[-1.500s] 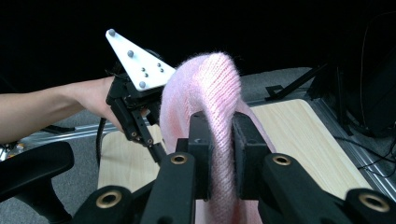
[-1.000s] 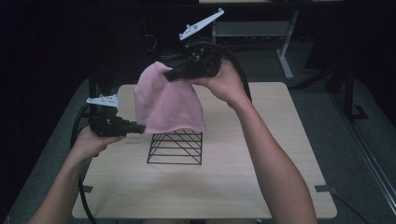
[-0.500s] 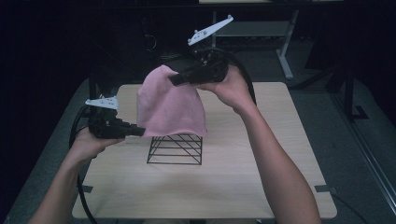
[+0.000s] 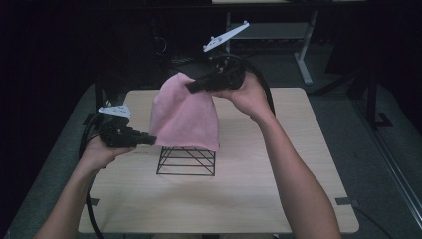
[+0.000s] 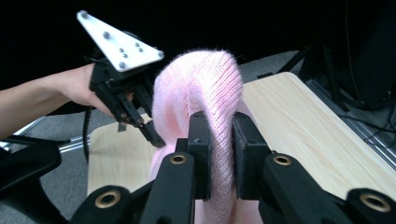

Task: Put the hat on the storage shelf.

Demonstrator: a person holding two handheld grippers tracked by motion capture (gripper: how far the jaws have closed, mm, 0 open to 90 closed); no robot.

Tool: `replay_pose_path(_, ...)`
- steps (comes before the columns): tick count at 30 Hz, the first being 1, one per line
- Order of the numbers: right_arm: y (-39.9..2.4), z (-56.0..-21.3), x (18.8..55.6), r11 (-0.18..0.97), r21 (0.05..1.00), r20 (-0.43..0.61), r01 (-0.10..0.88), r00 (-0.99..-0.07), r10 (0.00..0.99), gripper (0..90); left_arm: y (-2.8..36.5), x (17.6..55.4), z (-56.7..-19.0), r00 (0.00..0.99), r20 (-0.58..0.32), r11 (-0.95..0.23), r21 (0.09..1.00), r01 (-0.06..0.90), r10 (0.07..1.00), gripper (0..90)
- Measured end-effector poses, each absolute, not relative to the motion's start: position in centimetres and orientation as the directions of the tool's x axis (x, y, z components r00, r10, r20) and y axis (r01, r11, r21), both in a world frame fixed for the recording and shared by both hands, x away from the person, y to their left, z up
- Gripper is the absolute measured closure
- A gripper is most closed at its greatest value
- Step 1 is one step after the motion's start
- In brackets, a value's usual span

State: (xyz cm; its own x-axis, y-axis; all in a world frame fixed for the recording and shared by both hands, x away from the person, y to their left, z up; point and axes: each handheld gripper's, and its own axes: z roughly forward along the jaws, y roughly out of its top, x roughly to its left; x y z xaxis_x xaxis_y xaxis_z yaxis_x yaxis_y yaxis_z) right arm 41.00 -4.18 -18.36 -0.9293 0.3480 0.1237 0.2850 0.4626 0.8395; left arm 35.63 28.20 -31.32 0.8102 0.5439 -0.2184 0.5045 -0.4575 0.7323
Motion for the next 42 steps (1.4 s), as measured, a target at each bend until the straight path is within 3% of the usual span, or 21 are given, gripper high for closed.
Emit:
replay_pose_path(13,-6.7,-19.1,42.6,0.427,0.839,0.161,0.338,-0.903,0.399,78.9,26.4,36.6,-31.2,0.817,-0.205,-0.474,0.727,0.496,0.539,82.9)
replay_pose_path(21,-6.4,-20.2,41.9,0.43,0.841,0.167,0.328,-0.914,0.371,78.7,26.2,36.3,-31.9,0.821,-0.181,-0.521,0.694,0.496,0.541,82.7)
replay_pose_path(42,-3.8,-22.0,40.9,0.454,0.834,0.194,0.312,-0.938,0.287,77.2,28.1,35.3,-34.2,0.797,-0.208,-0.503,0.678,0.535,0.567,82.6)
